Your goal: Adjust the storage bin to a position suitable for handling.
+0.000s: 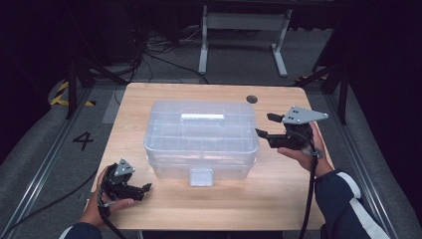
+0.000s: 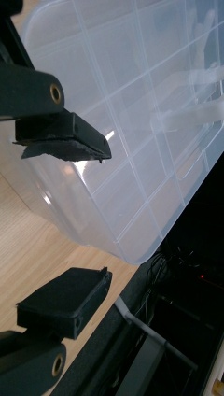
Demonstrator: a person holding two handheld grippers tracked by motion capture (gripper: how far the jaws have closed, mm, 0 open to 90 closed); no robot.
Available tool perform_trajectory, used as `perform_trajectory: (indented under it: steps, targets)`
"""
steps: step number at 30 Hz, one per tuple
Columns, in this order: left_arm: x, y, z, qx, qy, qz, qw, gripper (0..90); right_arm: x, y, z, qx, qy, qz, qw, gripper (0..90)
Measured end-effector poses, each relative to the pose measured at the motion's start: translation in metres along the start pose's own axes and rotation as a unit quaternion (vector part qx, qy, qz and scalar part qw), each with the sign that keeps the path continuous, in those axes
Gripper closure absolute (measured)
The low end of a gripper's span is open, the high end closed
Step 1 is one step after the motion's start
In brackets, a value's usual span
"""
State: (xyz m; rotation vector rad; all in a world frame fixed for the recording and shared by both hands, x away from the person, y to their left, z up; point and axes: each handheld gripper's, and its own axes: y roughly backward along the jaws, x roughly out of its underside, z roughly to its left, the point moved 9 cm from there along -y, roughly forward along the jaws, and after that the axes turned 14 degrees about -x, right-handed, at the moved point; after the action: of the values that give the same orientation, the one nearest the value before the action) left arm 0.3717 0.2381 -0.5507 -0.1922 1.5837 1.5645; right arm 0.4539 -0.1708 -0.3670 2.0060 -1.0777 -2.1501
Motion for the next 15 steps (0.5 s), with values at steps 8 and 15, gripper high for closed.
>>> perform_trajectory:
  steps: [8,15]
  targets:
    - [0.000,0.000,0.000,0.000,0.000,0.000,1.0000,0.7,-0.008,-0.003,0.004,-0.004,0.008,-0.003,1.0000,35.2]
    - [0.000,0.000,0.000,0.000,0.000,0.000,1.0000,0.7,-0.019,-0.010,0.010,-0.013,0.019,-0.006,0.9997,35.1]
